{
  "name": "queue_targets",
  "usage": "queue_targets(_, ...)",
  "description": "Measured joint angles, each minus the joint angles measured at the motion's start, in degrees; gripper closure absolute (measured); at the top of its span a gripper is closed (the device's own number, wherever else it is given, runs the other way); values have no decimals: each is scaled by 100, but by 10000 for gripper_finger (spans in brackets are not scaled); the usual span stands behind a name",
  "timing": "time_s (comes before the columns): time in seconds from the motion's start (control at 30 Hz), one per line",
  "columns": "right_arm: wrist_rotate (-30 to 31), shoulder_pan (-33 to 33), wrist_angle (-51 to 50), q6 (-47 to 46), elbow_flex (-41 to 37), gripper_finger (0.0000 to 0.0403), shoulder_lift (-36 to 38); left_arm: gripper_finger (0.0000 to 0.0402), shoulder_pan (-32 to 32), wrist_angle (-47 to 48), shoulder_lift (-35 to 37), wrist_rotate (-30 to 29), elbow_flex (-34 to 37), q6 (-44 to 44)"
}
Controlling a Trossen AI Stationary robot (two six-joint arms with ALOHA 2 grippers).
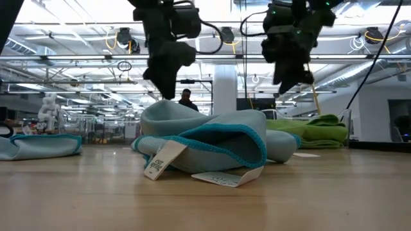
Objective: Sort microfiber towel by color & place in baskets
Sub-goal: Fold the top blue towel
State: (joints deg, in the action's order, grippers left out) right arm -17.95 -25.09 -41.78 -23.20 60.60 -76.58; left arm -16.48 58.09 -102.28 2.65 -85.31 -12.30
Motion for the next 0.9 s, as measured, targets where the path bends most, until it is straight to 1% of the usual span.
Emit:
queue_targets(0.13, 544, 463, 1680, -770, -920, 274, -15, 300, 630, -1076, 2, -470, 611, -135)
queue_targets(0.2, 798, 644, 2343, -953, -1273, 295, -139, 305, 828, -1467, -1, -551, 946, -177)
queue_targets(0.27, 920, 778, 2657, -950, -1542, 319, -268, 307, 958, -1938, -20, -567, 1222, -292)
queue_targets(0.37, 1280, 893, 2794, -865, -1795, 359, -467, 309, 1034, -2192, -20, -576, 1550, -706)
queue_targets(0.47, 1574, 910, 2956, -872, -1968, 394, -658, 309, 1027, -2376, -20, -801, 1810, -1094)
queue_targets(0.57, 1666, 908, 3328, -870, -1978, 395, -846, 309, 986, -2709, -20, -1000, 2073, -1294)
queue_targets(0.7, 1665, 899, 4027, -782, -1978, 393, -1119, 309, 925, -3493, -20, -1004, 2498, -1377)
queue_targets(0.8, 1674, 908, 4315, -742, -1974, 400, -1347, 309, 899, -3721, -20, -1007, 2713, -1387)
queue_targets(0.9, 1656, 908, 4366, -780, -1974, 401, -1669, 309, 909, -3721, -20, -1007, 2792, -1403)
